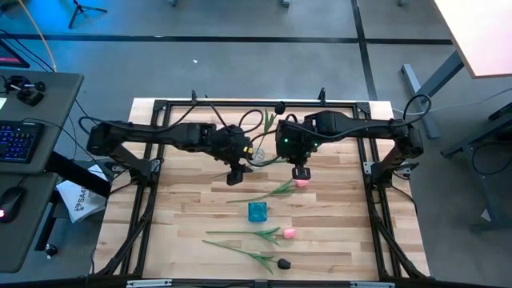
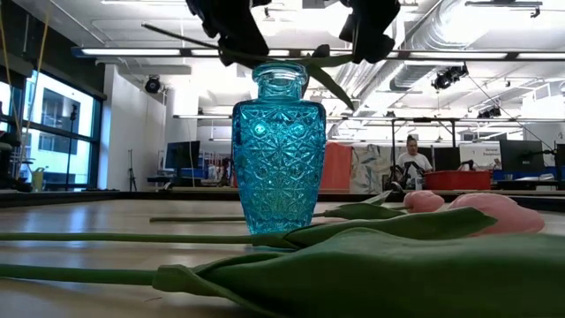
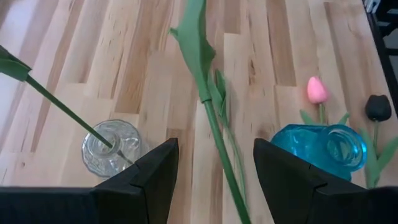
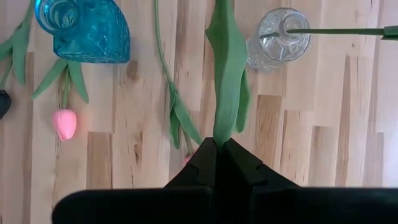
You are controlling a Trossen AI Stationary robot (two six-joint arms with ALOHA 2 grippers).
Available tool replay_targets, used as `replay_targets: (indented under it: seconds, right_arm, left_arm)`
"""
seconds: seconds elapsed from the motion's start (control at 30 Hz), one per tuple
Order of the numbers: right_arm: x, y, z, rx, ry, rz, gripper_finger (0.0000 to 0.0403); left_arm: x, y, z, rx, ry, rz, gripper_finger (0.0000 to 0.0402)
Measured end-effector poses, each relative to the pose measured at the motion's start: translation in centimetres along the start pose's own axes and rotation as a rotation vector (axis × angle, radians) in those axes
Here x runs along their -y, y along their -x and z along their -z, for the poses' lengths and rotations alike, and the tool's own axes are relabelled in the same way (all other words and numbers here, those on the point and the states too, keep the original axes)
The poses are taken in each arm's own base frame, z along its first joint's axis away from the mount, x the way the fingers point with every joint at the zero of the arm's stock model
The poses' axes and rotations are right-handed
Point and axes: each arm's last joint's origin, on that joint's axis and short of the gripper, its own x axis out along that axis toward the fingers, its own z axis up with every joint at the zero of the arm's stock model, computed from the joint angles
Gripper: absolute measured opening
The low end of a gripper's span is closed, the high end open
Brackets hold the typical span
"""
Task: Sort flowers into vase by color
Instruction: Put the top black flower into the transparent vase
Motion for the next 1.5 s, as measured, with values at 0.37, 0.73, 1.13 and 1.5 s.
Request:
replay_targets:
  seconds: [0.37,0.73,1.13,1.5]
  right_arm:
    - [0.0,0.0,-0.1,0.007,0.008,-0.008,0.0004]
    - [0.0,0.1,-0.2,0.019,-0.006,-0.013,0.0036]
    - [0.0,10.3,0.6,0.096,-0.145,0.171,0.0186]
    - [-2.4,15.9,5.3,0.366,-0.352,0.246,0.0219]
  left_arm:
    - [-0.2,0.1,-0.1,0.014,-0.003,-0.068,0.0102]
    - [-0.1,0.1,0.3,-0.029,-0.061,-0.037,0.0005]
    - [-2.3,3.9,4.4,-0.18,0.003,-0.091,0.0001]
    - [-2.1,4.0,11.3,0.937,0.348,-0.032,0.0]
